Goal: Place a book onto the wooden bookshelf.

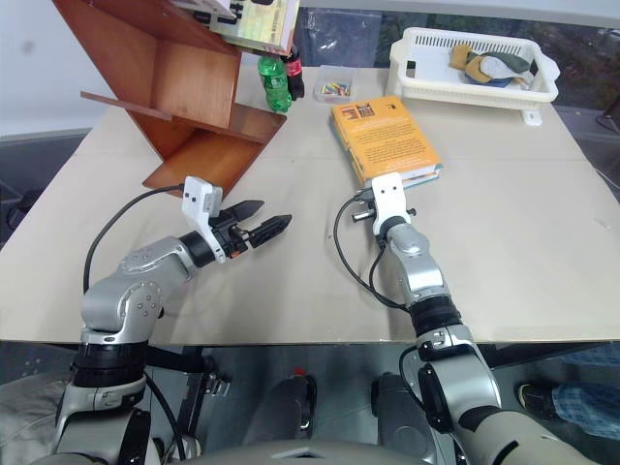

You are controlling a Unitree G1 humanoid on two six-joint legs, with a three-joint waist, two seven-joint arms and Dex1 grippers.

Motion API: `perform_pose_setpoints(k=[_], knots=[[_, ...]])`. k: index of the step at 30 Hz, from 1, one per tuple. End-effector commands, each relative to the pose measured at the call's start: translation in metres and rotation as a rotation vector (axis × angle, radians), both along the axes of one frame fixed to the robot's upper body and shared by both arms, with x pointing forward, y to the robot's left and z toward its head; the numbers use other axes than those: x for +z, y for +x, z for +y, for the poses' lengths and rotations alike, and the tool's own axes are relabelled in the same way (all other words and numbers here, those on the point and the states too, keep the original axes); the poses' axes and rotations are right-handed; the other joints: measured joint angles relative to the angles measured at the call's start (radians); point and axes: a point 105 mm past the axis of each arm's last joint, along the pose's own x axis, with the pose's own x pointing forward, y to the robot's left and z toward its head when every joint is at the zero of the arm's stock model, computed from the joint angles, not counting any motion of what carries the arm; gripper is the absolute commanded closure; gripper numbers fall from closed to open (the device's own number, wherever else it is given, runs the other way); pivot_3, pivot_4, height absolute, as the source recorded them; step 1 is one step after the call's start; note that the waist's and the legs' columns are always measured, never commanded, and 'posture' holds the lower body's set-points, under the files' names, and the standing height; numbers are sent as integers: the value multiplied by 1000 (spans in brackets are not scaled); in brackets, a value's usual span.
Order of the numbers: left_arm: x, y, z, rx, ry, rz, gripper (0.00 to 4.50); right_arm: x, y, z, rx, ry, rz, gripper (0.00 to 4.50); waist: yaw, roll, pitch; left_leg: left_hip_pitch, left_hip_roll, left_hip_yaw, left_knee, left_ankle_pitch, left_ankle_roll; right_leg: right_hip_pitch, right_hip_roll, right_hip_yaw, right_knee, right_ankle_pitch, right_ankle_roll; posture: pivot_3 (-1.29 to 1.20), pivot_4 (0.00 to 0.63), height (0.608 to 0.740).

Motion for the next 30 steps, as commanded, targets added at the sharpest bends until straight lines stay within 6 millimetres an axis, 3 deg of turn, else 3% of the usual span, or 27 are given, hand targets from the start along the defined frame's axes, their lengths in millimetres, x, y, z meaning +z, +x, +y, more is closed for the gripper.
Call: perform_pose_setpoints(k=[1, 10, 20, 23, 26, 28, 30], knots=[[13, -3, 2, 4, 3, -48, 0, 11, -9, 11, 83, -4, -44, 4461, 0, 0, 0, 0, 0, 0, 0, 0, 0, 0, 0, 0, 0, 0, 0, 0, 150, 740], [9, -2, 2, -21, -56, 0, 0, -8, -81, 20, 341, -77, 59, 4461, 1, 0, 0, 0, 0, 0, -3, 0, 0, 0, 0, 0, -1, 0, 0, 0, 150, 740], [7, 5, -2, -70, -145, 99, 0, -12, -105, 24, 339, -90, 116, 4461, 2, 0, 0, 2, 0, 0, -3, 0, 0, 0, 1, 0, 0, 0, 0, 0, 150, 740], [3, 7, -8, -88, -177, 154, 0, -7, -114, 16, 339, -106, 111, 3567, 6, 0, 0, 1, 0, 0, -3, 0, 0, 0, 0, 0, -1, 0, 0, 0, 150, 740], [3, 9, -14, -112, -198, 174, 0, 0, -132, 2, 353, -127, 118, 2258, 7, 0, 0, 0, 0, -1, -2, 0, 0, 0, 0, -1, -2, 0, 0, 0, 150, 740], [2, 10, -16, -118, -208, 177, 0, 8, -146, -8, 378, -144, 112, 2258, 7, 0, 0, -1, -1, -1, -3, 0, 0, 0, -1, -1, -2, 0, 0, 0, 150, 740], [2, 12, -18, -124, -209, 172, 0, 18, -154, -19, 375, -134, 104, 2792, 7, -1, 0, -1, -1, -1, -3, 0, 0, -1, -1, -1, -2, 0, 1, 0, 150, 740]])
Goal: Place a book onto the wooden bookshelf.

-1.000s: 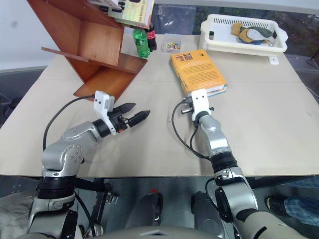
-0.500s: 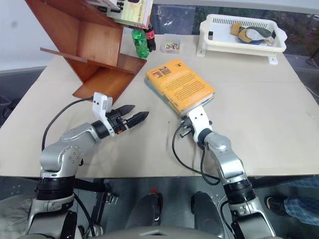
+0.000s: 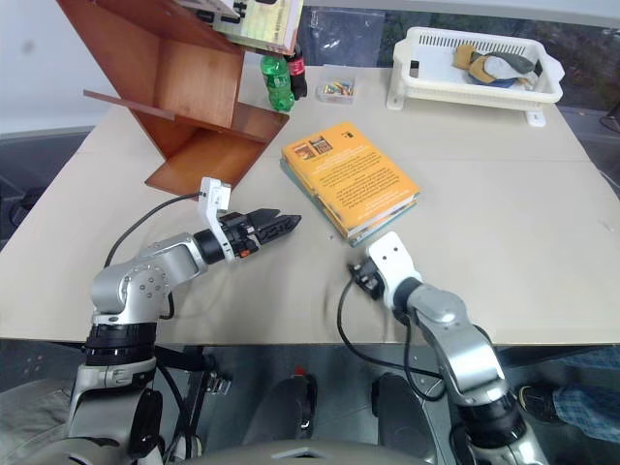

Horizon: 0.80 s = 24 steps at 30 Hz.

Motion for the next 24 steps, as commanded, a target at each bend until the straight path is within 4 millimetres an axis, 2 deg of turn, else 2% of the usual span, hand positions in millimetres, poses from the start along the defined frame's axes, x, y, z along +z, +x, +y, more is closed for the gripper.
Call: perform_pose_setpoints(k=[1, 4, 7, 11, 13, 17, 20, 24], knots=[[12, 2, -4, -26, -25, -49, 0, 42, -15, -14, 33, 38, -96, 3139, -2, 0, 0, 0, 0, 0, 0, 0, 0, 0, 0, 0, 0, 0, 0, 0, 150, 740], [16, 0, -6, -54, -36, -78, 0, 68, -9, -38, -21, 37, -148, 4422, -3, 0, 0, 1, 1, 0, 0, 0, 0, 0, 0, 0, 0, -1, 1, 0, 150, 740], [18, -1, -6, -63, -21, -125, 0, 96, 24, -71, -142, -23, -238, 4422, -4, 0, 0, 2, 1, 1, 1, 0, 0, 1, 1, 0, 1, -1, 1, 0, 150, 740], [27, -6, -6, -61, 20, -232, 0, 111, 73, -99, -225, -119, -279, 4422, -3, 0, 0, 2, 1, 2, 2, 0, 0, 1, 1, 1, 1, -1, -1, 0, 150, 740], [36, -11, -5, -71, 47, -349, 0, 112, 103, -107, -244, -156, -284, 4422, -4, 0, 0, 1, 1, 2, 2, 0, 0, 1, 1, 1, 0, 0, 0, 0, 150, 740], [26, -23, 7, -88, 197, -455, 0, 94, 166, -114, -265, -249, -250, 4422, -10, 0, 1, 2, 1, 5, -1, 0, 0, 0, 1, 4, -1, 0, -1, 0, 150, 740], [29, -28, 10, -63, 197, -476, 0, 80, 183, -106, -235, -287, -235, 4422, -6, 0, 1, 1, 1, 5, -4, 0, 0, -1, 1, 3, -4, 0, -1, 0, 150, 740], [24, -36, 13, -48, 224, -475, 0, 71, 185, -85, -107, -263, -219, 4422, -3, 0, 2, -3, 0, 3, -6, 0, 0, -3, -1, 2, -7, 1, -1, 0, 150, 740]])
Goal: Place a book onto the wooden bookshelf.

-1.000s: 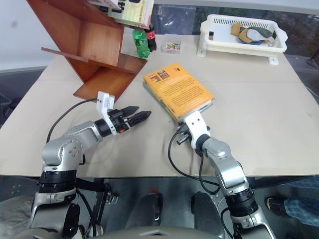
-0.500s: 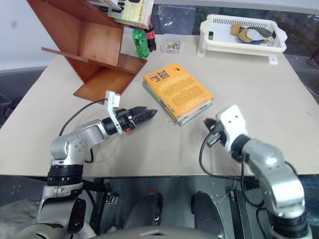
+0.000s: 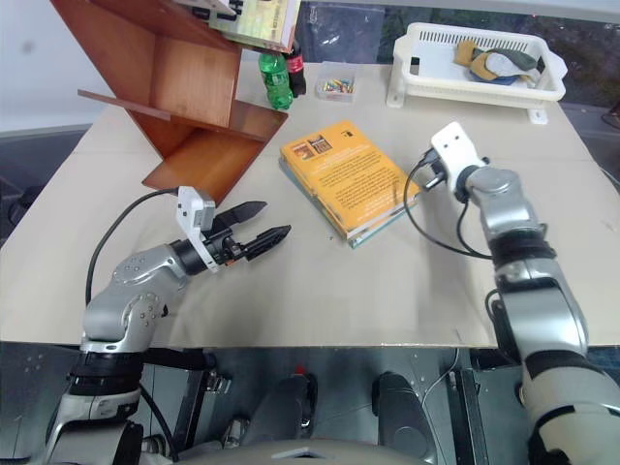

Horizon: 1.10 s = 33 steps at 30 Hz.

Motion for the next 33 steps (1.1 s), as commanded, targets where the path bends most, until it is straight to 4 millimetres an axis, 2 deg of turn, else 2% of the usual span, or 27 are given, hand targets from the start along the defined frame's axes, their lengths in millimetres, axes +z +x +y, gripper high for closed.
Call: perform_pose_setpoints(k=[1, 5, 10, 16, 23, 29, 33], knots=[[12, -10, 2, 11, 28, -73, 0, 10, 0, 16, 130, -1, -39, 4422, -2, 0, 0, 0, 0, 0, -1, 0, 0, 0, -1, 0, -2, 0, 0, 0, 150, 740], [9, -11, 8, 43, 28, -52, 0, 5, -10, 37, 281, 42, -30, 4422, -4, 1, 0, 0, 0, 0, -3, 0, 0, 0, -2, 0, -4, 0, 0, 0, 150, 740], [6, -6, 14, 68, 13, -18, 0, 6, -14, 45, 331, 37, -54, 4422, -5, 1, 0, 2, 0, 0, -3, 0, 0, 0, 0, 0, -2, 0, 0, 0, 150, 740], [10, 7, 11, 48, -144, 153, 0, 16, -19, 30, 301, 31, -116, 4422, 0, 1, 0, 2, 0, -1, -1, 0, 0, 0, 0, -1, 0, 0, 0, 0, 150, 740], [0, 28, 5, 39, -244, 424, 0, 32, -39, 19, 269, 30, -192, 4422, -7, 1, 0, 2, -1, -1, 0, 0, 0, 0, 0, 0, 3, 0, 0, 0, 150, 740], [2, 46, -3, 20, -374, 598, 0, 43, -54, 26, 252, 48, -230, 4422, -6, 1, 0, 2, -1, -1, 4, 0, 0, 0, 0, -1, 8, 0, 0, 0, 150, 740], [4, 66, -8, 31, -510, 703, 0, 46, -60, 29, 237, 35, -248, 4422, -3, 1, 0, 3, -1, -2, 6, 0, 0, 1, 0, -1, 10, 0, 0, 0, 150, 740]])
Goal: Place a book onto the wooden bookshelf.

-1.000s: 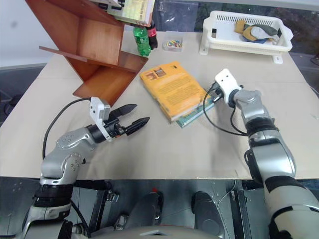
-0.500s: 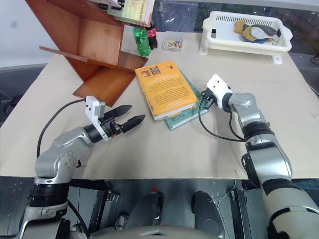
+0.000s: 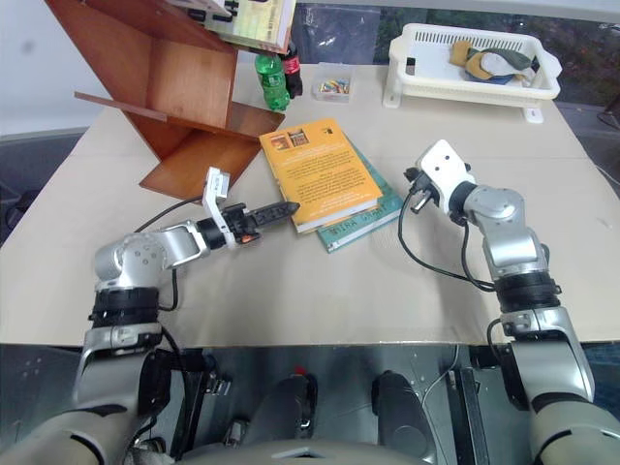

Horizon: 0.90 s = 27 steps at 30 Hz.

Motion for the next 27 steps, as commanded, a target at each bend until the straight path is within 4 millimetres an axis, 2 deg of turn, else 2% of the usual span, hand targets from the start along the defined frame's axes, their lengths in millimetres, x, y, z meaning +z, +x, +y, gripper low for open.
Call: perform_pose_setpoints(k=[1, 6, 11, 13, 15, 17, 18, 19, 21, 22, 23, 27], knots=[[8, 17, 1, 43, -122, 70, 0, 19, -9, 3, -11, 24, -65, 4422, 4, 0, 0, 0, 0, -1, 1, 0, 0, 0, 0, -1, 0, 0, 0, 0, 150, 740], [3, 38, 3, 103, -249, 157, 0, 33, -38, 15, 33, 71, -100, 4422, 3, 0, 0, -1, -2, -1, 2, 0, 0, 0, -1, -1, 1, 0, 0, 0, 150, 740], [5, 46, -2, 91, -300, 164, 0, 39, -93, 31, 184, 147, -65, 4422, 8, 0, 0, -2, -2, -3, 2, 0, 0, 0, -1, -3, 0, 0, 0, 0, 150, 740], [8, 48, -6, 79, -305, 159, 0, 41, -118, 33, 206, 176, -51, 3895, 9, 0, 0, -2, -3, -3, 2, 0, 0, 0, -2, -3, 0, 0, 0, 0, 150, 740], [9, 50, -7, 73, -303, 156, 0, 40, -139, 35, 217, 193, -32, 3122, 11, 0, 0, -2, -3, -4, 2, 0, 0, 1, -2, -3, 0, 0, 0, 0, 150, 740], [10, 52, -8, 74, -302, 152, 0, 36, -159, 37, 220, 201, 0, 2131, 10, 0, 0, -2, -3, -4, 2, 0, 0, 1, -2, -3, 0, 0, 1, 0, 150, 740], [11, 53, -8, 74, -300, 149, 0, 34, -169, 38, 217, 207, 14, 2065, 9, -1, 0, -2, -3, -4, 2, 0, 0, 1, -2, -3, 0, 0, 1, 0, 150, 740], [12, 54, -8, 75, -299, 147, 0, 32, -178, 39, 211, 213, 25, 1441, 7, -1, 0, -1, -3, -4, 2, 0, 0, 1, -2, -3, 1, 0, 1, 0, 150, 740], [15, 56, -10, 75, -298, 138, 0, 31, -187, 37, 191, 222, 33, 802, 8, -1, 0, -1, -3, -4, 2, 0, 0, 1, -2, -3, 1, -1, 1, 0, 150, 740], [17, 57, -11, 76, -301, 134, 0, 31, -189, 36, 182, 226, 36, 305, 9, -1, 0, -1, -3, -4, 3, 0, 0, 1, -2, -3, 1, -1, 1, 0, 150, 740], [19, 59, -11, 80, -306, 130, 0, 31, -191, 34, 173, 230, 39, 82, 8, -1, 0, -1, -3, -4, 3, 0, 0, 2, -2, -3, 1, -1, 1, 0, 150, 740], [20, 62, -9, 98, -313, 127, 0, 28, -194, 27, 124, 241, 44, 82, 9, -2, 0, -1, -3, -4, 5, 0, 0, 3, -2, -3, 0, -1, 1, 0, 150, 740]])
